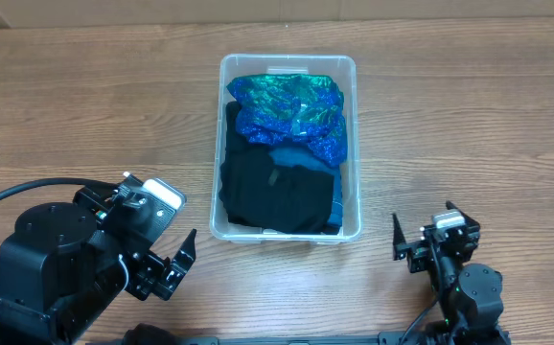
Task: Pack container
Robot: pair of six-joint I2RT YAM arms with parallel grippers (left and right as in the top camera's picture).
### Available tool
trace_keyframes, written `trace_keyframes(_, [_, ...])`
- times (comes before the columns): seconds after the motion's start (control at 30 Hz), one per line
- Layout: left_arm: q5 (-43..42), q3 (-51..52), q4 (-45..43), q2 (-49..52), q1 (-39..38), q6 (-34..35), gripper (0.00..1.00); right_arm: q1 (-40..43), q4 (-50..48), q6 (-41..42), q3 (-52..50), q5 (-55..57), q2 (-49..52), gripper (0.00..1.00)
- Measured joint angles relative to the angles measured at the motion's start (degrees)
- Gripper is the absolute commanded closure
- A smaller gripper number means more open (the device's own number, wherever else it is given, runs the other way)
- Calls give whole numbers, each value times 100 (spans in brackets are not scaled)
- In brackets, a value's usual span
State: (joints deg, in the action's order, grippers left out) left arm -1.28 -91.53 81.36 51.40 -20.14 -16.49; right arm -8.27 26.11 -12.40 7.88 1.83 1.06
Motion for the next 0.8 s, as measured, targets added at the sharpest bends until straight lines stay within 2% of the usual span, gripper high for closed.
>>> trace_keyframes(0.8, [17, 0, 125, -17, 0, 0, 0, 2, 2, 15, -2, 162, -22, 0])
